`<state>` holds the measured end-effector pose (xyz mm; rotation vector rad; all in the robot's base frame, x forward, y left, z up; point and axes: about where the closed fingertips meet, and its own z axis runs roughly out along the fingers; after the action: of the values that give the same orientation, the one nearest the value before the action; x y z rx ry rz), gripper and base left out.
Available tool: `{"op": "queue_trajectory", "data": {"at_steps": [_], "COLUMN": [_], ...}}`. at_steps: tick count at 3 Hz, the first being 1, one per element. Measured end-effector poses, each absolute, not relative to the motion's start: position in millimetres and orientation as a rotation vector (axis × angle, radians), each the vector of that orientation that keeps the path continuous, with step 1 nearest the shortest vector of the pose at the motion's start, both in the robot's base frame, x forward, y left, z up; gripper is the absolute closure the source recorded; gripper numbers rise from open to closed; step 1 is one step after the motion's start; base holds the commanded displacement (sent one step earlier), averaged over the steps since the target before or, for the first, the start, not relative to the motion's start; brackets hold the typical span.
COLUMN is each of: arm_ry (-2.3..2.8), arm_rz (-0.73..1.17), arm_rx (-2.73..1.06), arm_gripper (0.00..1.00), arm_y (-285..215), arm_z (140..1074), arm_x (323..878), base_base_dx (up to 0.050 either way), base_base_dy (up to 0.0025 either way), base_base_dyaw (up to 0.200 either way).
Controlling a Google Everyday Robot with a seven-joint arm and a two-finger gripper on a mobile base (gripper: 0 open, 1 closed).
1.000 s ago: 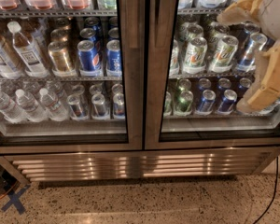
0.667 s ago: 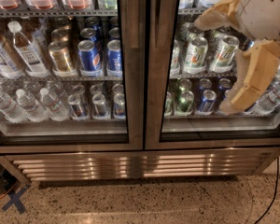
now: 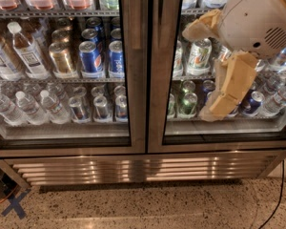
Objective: Open right fridge door
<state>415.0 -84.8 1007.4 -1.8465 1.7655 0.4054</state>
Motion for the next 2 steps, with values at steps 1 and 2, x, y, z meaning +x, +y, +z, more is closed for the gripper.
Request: {"op": "queue_trajectory", "data": {"at_steps": [1, 2], "arm_ry": [1.752, 1.712], "arm_rz": [0.411, 0.396], "arm_rx": [-1.725, -1.587], "arm_gripper": [0.0, 0.0], "arm_y": [-92, -102], "arm_z": [1014, 1028], "arm_x": [429, 450], "base_base_dx": [0.0, 0.0], "base_base_dy": [0.0, 0.0], "base_base_dyaw": [0.0, 0.0]}}
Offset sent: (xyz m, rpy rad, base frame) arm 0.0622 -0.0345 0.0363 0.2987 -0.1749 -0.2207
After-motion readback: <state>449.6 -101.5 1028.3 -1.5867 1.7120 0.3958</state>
